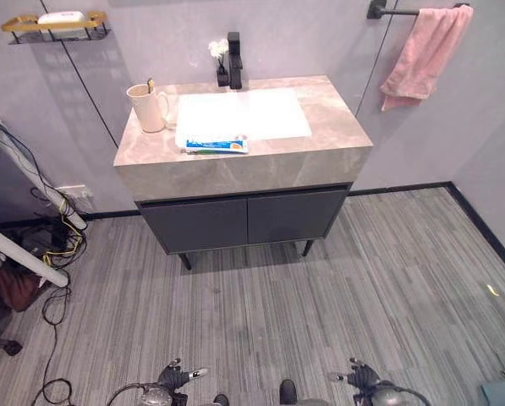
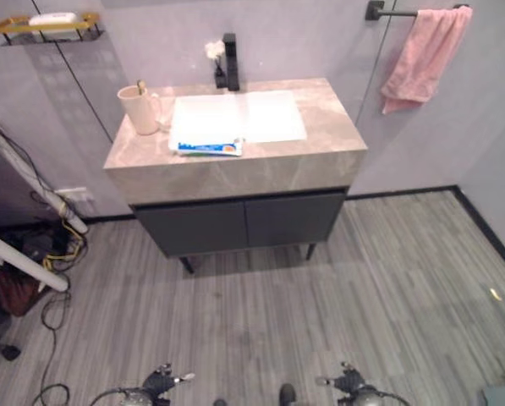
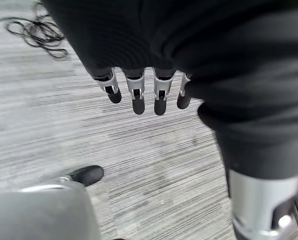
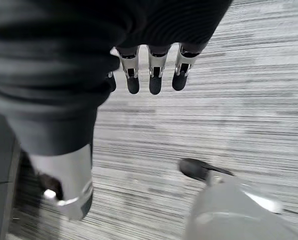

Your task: Put brush and paste in cup on sink, flatten towel.

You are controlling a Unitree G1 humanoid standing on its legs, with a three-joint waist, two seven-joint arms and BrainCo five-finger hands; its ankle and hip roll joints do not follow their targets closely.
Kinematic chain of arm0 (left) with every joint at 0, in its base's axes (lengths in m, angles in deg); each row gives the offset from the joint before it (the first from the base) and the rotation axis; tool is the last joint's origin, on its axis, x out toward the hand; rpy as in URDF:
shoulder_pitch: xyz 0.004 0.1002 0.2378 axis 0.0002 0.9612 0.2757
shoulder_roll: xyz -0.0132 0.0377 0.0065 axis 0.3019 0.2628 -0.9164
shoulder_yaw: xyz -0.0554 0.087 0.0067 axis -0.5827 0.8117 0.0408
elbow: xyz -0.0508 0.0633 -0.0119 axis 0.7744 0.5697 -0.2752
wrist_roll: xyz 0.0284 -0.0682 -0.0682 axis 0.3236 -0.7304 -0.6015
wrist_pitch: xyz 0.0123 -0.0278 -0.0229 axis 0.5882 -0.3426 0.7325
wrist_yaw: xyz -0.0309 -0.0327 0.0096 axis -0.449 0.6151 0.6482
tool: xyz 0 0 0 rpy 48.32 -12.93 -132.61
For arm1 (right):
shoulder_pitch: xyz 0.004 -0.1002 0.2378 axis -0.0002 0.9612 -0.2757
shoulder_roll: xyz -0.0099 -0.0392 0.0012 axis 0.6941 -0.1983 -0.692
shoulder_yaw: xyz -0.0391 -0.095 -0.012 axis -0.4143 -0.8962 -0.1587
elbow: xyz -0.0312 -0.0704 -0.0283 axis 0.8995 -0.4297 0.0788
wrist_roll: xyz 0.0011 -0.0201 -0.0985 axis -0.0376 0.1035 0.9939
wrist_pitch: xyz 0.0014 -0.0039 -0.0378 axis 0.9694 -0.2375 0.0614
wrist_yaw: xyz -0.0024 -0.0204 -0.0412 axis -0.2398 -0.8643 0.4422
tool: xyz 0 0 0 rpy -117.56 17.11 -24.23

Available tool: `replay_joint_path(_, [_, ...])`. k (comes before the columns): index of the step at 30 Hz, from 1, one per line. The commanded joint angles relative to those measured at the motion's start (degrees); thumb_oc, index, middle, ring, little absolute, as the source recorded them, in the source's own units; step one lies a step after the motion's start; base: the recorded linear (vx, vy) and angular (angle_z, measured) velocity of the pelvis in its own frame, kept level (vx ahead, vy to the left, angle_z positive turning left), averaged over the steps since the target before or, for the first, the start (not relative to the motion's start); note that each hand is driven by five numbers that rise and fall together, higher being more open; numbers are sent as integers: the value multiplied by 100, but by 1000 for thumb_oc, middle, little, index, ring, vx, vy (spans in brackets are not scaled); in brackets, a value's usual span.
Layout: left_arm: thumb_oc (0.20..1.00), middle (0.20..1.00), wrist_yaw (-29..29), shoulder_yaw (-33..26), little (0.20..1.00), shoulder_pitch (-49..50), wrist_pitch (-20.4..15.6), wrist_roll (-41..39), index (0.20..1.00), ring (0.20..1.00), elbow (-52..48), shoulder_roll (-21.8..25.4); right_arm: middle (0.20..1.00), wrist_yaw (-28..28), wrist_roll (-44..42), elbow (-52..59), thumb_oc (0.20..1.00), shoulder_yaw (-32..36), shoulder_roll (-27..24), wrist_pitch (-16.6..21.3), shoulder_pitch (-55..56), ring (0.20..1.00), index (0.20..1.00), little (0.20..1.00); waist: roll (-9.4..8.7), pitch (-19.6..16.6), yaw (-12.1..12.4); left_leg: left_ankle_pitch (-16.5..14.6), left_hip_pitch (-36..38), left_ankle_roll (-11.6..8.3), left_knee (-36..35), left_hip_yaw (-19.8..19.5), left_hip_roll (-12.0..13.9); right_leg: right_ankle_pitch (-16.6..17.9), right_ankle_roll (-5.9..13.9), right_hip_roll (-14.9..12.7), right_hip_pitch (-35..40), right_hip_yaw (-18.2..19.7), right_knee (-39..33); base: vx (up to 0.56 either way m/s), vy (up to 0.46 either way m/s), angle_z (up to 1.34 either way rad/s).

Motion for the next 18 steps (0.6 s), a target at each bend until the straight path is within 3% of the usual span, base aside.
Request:
replay_joint_path(1, [1000,1000,469,199,1000,-95,-361,580,1000,1000,-380,353,1000,139,-179,218,1000,-127,-63,375,-100,1000,1000,1000,-306,71,59,-443,-290,-157,1013,-80,115,-198,598,-576,-211,248,871,0,0,0])
replay_joint_path(4, [1000,1000,609,78,1000,-149,-457,329,1000,1000,-601,418,1000,274,-74,215,1000,-105,-101,438,-158,1000,1000,1000,-333,99,48,-717,-432,-109,1505,-160,146,-414,603,-631,-380,221,1456,10,-2,0])
replay_joint_path(8, [1000,1000,613,142,1000,-230,-526,255,1000,1000,-1004,466,1000,343,-48,352,1000,-132,-129,489,-224,1000,1000,1000,-354,145,27,-926,-530,-132,1843,-194,197,-527,602,-667,-424,193,1675,11,-3,4])
replay_joint_path(18, [1000,1000,536,239,1000,-300,-567,184,1000,1000,-1275,447,1000,244,-9,192,1000,-277,-68,439,-347,1000,1000,1000,-375,168,39,-999,-540,-62,1953,-211,153,-537,606,-733,-342,193,1642,25,22,5])
